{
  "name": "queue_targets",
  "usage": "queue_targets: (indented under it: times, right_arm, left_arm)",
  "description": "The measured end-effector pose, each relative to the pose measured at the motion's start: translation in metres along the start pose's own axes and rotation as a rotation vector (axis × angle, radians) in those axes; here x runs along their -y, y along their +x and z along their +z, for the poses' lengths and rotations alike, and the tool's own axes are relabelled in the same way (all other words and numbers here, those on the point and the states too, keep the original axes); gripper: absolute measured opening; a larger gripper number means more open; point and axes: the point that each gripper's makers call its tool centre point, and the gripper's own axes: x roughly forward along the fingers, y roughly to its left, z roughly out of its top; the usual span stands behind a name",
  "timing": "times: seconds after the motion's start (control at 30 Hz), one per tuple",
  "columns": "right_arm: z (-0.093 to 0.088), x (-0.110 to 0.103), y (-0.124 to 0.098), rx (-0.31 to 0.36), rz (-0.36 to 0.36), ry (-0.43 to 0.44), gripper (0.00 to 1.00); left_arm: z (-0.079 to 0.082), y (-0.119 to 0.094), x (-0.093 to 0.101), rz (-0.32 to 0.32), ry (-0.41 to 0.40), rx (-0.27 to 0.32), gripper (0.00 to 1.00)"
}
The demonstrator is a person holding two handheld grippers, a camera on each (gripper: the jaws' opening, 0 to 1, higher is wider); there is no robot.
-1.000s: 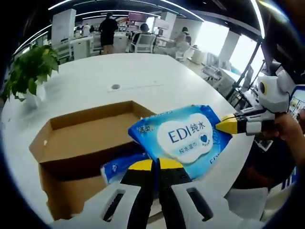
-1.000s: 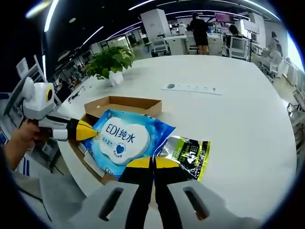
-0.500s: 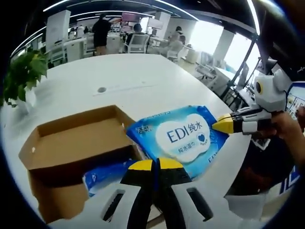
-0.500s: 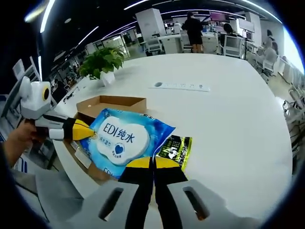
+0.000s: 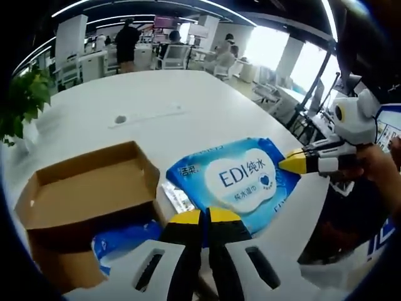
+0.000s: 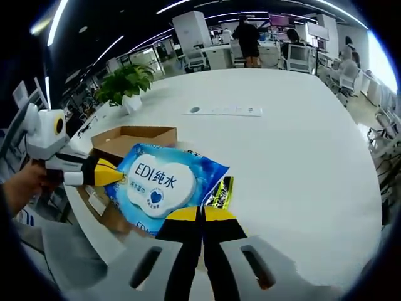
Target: Operate the shoe box by opening the lid, removing the specified soft item, and placing it in the target area until the item is outside and the box remains undamaged.
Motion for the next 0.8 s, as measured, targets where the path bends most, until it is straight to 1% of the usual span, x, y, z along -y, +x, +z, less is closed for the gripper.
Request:
queue_targets:
  times: [0.13,0.27,0.33,0.4,0.43,0.53,0.7,0.8]
  right_arm:
    - [-0.004,0.006,0.009,-0.003,0.000,0.007,0.00]
    - [-0.011,0.011,0.019,-0.017,0.003,0.014,0.00]
    - [-0.013,0.012,0.024,-0.020,0.003,0.009,0.00]
    - [-0.015,0.014,0.030,-0.025,0.003,0.004,0.00]
    - [-0.016,0.014,0.033,-0.030,0.001,-0.004,0.00]
    - [-0.020,0.018,0.041,-0.044,-0.003,-0.023,0.00]
    - [-0.022,0.024,0.048,-0.051,-0.008,-0.026,0.00]
    - [-0.023,0.028,0.051,-0.054,-0.017,-0.041,0.00]
  left_arm:
    - [-0.002,0.008,-0.002,0.008,0.016,-0.017,0.00]
    - [-0.007,0.015,-0.005,0.017,0.023,-0.043,0.00]
    - [-0.010,0.020,-0.007,0.026,0.039,-0.060,0.00]
    - [-0.013,0.024,-0.010,0.039,0.068,-0.076,0.00]
    - [-0.013,0.025,-0.012,0.052,0.113,-0.086,0.00]
    - [-0.016,0.030,-0.011,0.064,0.163,-0.106,0.00]
    - [-0.019,0.040,-0.012,0.079,0.255,-0.148,0.00]
    - [-0.020,0.046,-0.012,0.086,0.302,-0.174,0.00]
